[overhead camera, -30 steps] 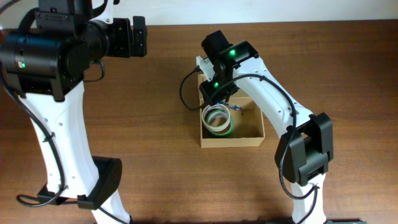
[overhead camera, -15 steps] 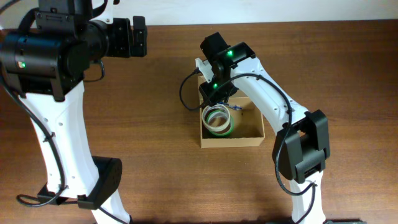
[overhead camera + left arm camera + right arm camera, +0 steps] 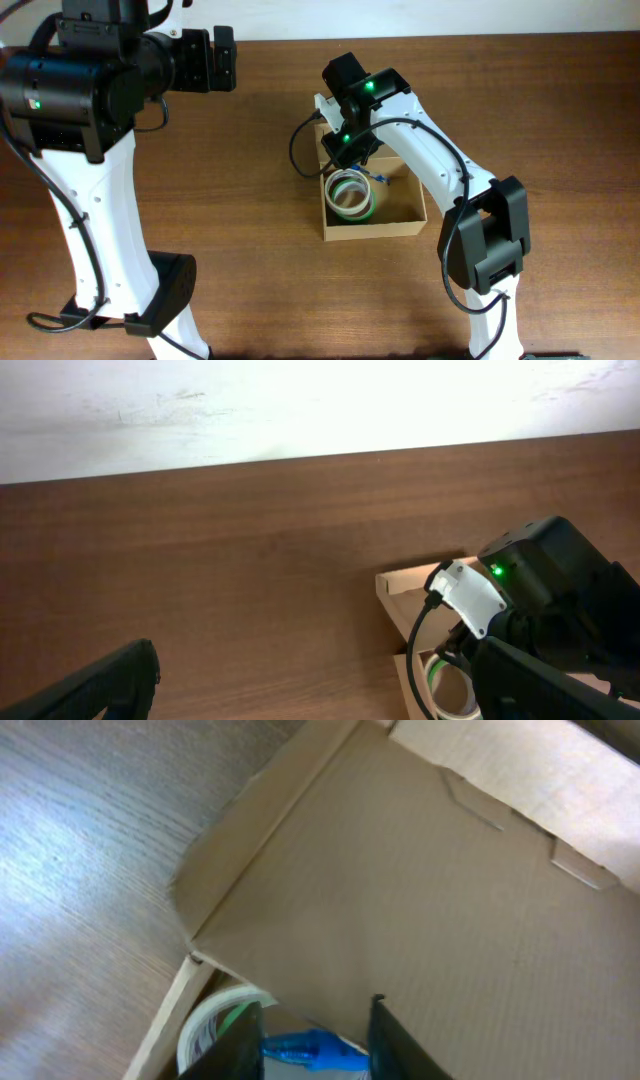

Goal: Pack container

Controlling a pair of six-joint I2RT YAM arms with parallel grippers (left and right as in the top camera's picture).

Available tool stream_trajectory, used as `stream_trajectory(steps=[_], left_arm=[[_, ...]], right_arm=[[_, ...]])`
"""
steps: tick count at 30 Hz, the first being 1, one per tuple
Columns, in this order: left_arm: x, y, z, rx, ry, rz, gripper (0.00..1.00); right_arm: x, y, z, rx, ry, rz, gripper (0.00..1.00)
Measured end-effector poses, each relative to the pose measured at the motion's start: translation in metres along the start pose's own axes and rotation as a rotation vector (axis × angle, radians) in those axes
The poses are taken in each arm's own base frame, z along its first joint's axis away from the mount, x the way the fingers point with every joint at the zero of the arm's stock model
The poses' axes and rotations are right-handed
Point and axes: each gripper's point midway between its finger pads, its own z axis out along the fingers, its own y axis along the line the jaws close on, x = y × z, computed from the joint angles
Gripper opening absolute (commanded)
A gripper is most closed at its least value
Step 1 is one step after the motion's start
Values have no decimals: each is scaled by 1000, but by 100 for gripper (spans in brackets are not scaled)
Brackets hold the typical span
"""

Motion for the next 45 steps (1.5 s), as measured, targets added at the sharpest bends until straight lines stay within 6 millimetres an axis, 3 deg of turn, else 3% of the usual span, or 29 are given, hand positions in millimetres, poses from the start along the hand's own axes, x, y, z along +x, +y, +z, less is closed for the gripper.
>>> stream_trajectory(steps=[16, 31, 34, 45], left_arm=[[0, 0, 0, 0, 0, 0, 99], [0, 0, 0, 0, 0, 0, 99], [0, 0, 0, 0, 0, 0, 99], [0, 0, 0, 0, 0, 0, 99]], right_arm=[[0, 0, 1, -1, 2, 1, 18], [6, 1, 1, -3, 24, 19, 23], [9, 1, 1, -5, 36, 37, 5], [11, 2, 0, -7, 45, 60, 4]])
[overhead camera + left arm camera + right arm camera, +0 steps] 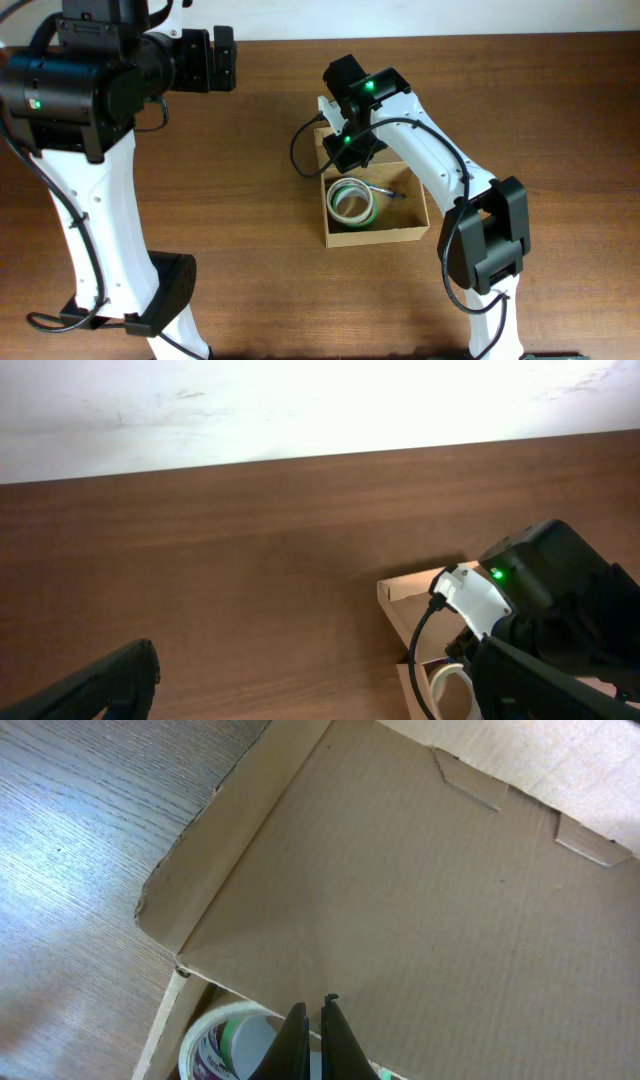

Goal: Pack container

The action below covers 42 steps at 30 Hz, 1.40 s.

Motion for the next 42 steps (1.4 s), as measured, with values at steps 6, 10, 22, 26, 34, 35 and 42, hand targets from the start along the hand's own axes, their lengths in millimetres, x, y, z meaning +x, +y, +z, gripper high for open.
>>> stream_trajectory(steps=[6, 10, 22, 26, 34, 35, 42], left_arm=[[0, 0, 0, 0, 0, 0, 99], [0, 0, 0, 0, -1, 0, 99], [0, 4, 2, -20, 4, 24, 99], [11, 6, 23, -26, 74, 24, 99], [66, 7, 99, -4, 334, 6, 100], [76, 8, 111, -1, 365, 4, 97], [135, 7, 181, 36, 500, -16, 54]], right_arm=[[4, 0, -1, 0, 16, 4, 8], [7, 1, -5, 0, 29, 9, 12], [-21, 0, -189, 152, -344, 18, 100], [11, -19, -252, 245, -432, 108, 99], [35, -111, -276, 318, -475, 436, 54], [41, -125, -275, 325, -466, 475, 41], [90, -203, -239, 330, -295, 727, 4]])
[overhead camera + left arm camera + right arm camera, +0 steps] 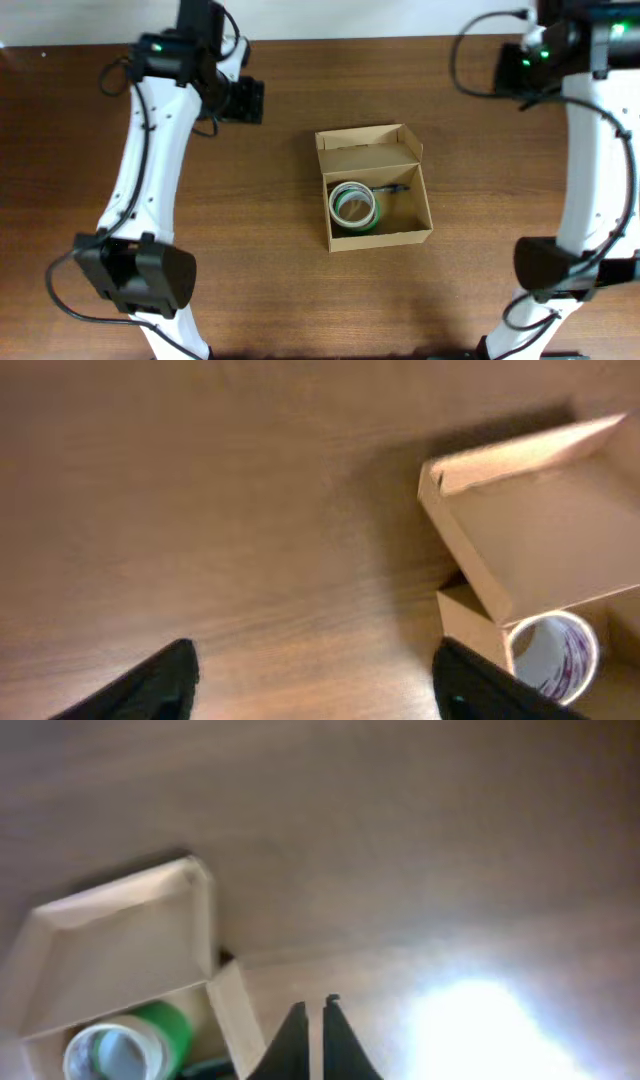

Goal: Pack container

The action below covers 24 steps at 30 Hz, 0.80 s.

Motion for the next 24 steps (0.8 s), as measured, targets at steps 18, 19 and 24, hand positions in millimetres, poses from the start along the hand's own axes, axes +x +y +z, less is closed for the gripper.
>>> stream_trajectory(steps=[18, 19, 24], left_arm=[[58, -1, 116, 91, 113, -50, 2], [60, -2, 118, 100, 117, -53, 2], [54, -8, 124, 125, 84, -75, 2]], right_arm=[[141, -41, 174, 42, 572, 106, 4], [140, -36, 181, 19, 558, 108, 4], [124, -6, 200, -148, 477, 141, 4]])
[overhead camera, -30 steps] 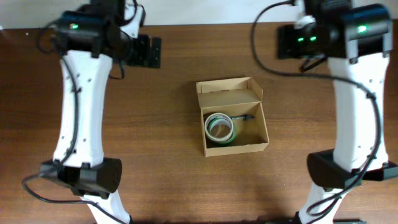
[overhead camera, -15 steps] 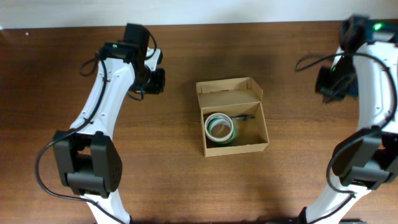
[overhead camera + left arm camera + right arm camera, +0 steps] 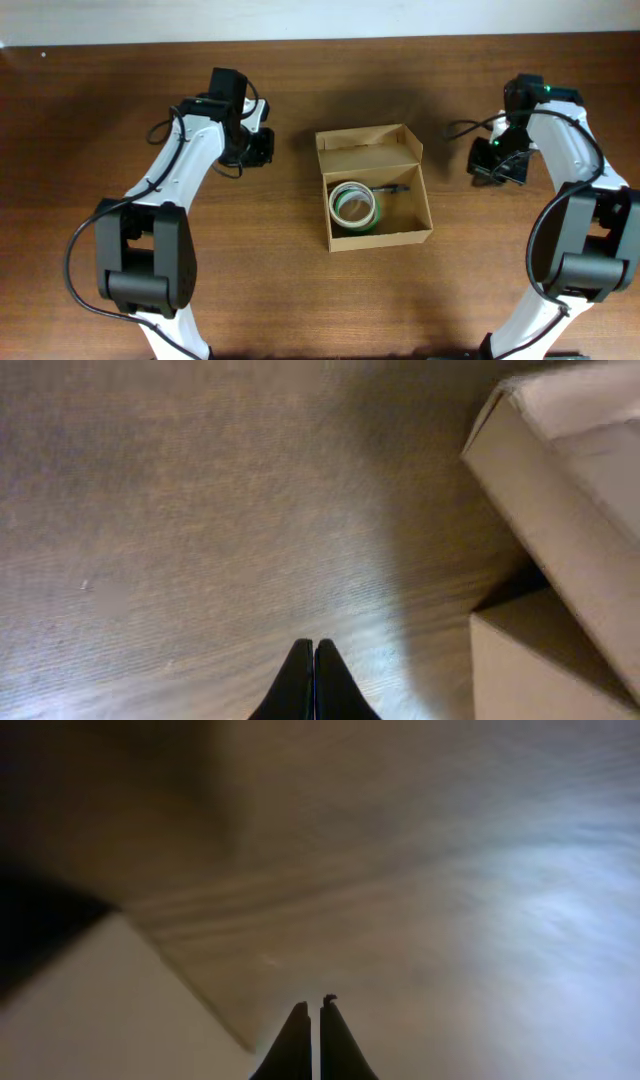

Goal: Pack container

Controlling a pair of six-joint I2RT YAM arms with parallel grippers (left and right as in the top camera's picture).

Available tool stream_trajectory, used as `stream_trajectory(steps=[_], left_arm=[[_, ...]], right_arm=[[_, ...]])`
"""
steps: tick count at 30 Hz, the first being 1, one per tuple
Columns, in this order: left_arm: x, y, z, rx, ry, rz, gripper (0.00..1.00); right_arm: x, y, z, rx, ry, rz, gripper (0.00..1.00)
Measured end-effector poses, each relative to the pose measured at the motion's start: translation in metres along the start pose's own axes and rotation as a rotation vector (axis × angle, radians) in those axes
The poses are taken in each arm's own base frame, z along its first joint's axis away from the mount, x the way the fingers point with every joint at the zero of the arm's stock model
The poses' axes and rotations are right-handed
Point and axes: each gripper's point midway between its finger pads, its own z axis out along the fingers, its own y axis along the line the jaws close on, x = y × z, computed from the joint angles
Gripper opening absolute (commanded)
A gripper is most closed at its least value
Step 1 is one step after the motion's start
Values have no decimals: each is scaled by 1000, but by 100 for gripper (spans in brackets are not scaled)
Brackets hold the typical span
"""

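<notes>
An open cardboard box (image 3: pixel 414 232) stands mid-table, its lid flap (image 3: pixel 367 150) folded up at the back. Inside lie a green-and-white tape roll (image 3: pixel 353 204) and a thin pen-like item (image 3: pixel 390 188). My left gripper (image 3: pixel 262 148) is shut and empty, low over the wood just left of the box; in the left wrist view its gripper (image 3: pixel 313 658) faces the box side (image 3: pixel 560 510). On the other side, my right gripper (image 3: pixel 487 162) is shut and empty near the box's right; in the right wrist view the gripper (image 3: pixel 310 1017) hangs over bare wood beside a pale box corner (image 3: pixel 90 1020).
Brown wooden table (image 3: pixel 320 300) all round the box. A pale wall edge runs along the table's far side (image 3: pixel 300 20). Both arm bases stand at the near edge, left (image 3: pixel 150 300) and right (image 3: pixel 570 290).
Both arms were raised far back from the box and now sit low beside it, one on each side. My left gripper was open and is now shut. The right stays shut.
First my right gripper was open inside the box with a blue item between its fingers, beside the tape roll. Then it was shut and empty at the flap, the pen lying in the box. Both arms then stood high and apart; now they flank the box.
</notes>
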Motion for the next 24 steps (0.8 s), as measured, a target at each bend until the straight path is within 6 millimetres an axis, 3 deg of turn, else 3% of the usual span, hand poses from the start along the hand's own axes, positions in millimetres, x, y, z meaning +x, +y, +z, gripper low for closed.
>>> stream_trajectory(steps=[6, 11, 16, 24], left_arm=[[-21, -39, 10, 58, -89, 25, 2], [-13, -75, 44, 99, -58, 47, 2], [-2, -87, 75, 146, 1, 9, 2], [-11, -105, 83, 261, -8, -34, 2]], right_arm=[[-5, 38, 17, -229, 44, -17, 4], [2, 47, 46, -312, 151, -21, 4], [7, 51, 62, -352, 207, -26, 4], [10, 58, 72, -416, 247, -34, 4]])
